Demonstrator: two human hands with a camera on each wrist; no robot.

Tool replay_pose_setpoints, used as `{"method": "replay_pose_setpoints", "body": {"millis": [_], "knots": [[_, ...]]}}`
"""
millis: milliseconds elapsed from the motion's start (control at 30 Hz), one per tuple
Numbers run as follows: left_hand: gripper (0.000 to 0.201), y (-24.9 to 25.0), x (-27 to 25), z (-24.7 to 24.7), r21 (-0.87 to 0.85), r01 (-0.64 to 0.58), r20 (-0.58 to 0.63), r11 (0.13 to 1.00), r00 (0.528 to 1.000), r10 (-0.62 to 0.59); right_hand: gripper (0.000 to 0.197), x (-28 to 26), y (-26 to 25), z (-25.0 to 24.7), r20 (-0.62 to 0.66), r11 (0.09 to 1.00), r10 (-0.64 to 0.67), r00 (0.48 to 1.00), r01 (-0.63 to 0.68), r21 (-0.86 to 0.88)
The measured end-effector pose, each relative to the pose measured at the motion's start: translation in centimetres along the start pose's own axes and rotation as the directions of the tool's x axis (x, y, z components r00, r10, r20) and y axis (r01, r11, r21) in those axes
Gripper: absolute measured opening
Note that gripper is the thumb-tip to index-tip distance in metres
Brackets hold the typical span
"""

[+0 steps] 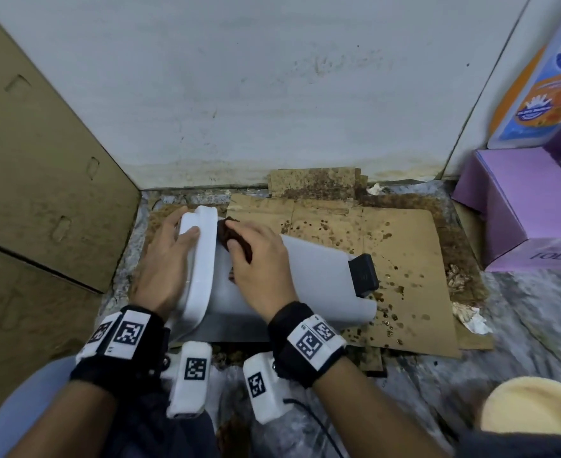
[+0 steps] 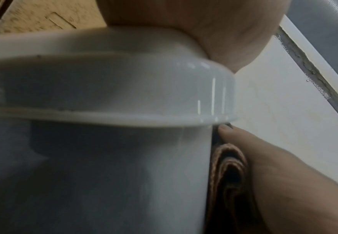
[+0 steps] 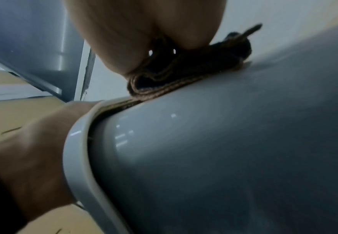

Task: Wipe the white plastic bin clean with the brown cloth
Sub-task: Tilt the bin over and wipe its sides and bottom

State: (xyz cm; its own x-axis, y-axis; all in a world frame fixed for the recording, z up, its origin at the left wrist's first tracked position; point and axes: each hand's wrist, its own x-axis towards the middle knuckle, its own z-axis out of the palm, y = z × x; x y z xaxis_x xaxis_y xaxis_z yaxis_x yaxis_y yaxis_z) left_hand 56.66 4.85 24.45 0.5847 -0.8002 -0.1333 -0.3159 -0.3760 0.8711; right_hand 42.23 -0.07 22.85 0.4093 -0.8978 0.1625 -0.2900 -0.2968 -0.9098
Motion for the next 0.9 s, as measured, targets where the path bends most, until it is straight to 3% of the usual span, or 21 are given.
{"method": "replay_pose_setpoints", "body": {"millis": [200, 333, 533, 633, 733, 800, 900], "knots": [[0.062, 0.1, -0.2, -0.3, 0.017, -0.039, -0.004, 0.999, 0.999, 0.039, 0.034, 1.8, 1.9, 0.7, 0.012, 0.978, -0.056, 0.998, 0.058, -0.201], [0.054, -0.2, -0.1, -0.6, 0.049, -0.067, -0.006, 0.997, 0.998, 0.067, 0.032, 2.9, 4.0, -0.6, 0.037, 0.976, 0.056, 0.998, -0.047, -0.214], [0.065, -0.3, 0.1, -0.9, 0.021, -0.025, 0.001, 0.999, 1.000, 0.025, 0.032, 1.3, 8.5, -4.8, -0.073, 0.907, 0.293, 0.953, -0.302, -0.295], [0.068, -0.2, 0.1, -0.8, 0.033, -0.033, 0.006, 0.999, 0.999, 0.033, 0.026, 0.8, 9.3, -7.6, -0.190, 0.878, 0.416, 0.889, -0.447, -0.173], [0.078, 0.3, 0.0, -0.8, 0.043, -0.017, 0.021, 0.999, 1.000, 0.016, 0.016, 1.7, 8.6, -9.9, -0.175, 0.835, 0.550, 0.817, -0.541, 0.098], [0.078, 0.8, -0.1, -0.6, 0.020, -0.020, 0.042, 1.000, 0.999, 0.019, 0.017, 2.9, 7.2, -11.0, -0.123, 0.824, 0.556, 0.822, -0.526, 0.209], [0.064, 2.0, -0.1, -0.1, 0.036, -0.062, 0.062, 0.997, 0.996, 0.060, 0.027, 4.6, 3.8, -12.2, -0.027, 0.864, 0.466, 0.884, -0.449, 0.226]]}}
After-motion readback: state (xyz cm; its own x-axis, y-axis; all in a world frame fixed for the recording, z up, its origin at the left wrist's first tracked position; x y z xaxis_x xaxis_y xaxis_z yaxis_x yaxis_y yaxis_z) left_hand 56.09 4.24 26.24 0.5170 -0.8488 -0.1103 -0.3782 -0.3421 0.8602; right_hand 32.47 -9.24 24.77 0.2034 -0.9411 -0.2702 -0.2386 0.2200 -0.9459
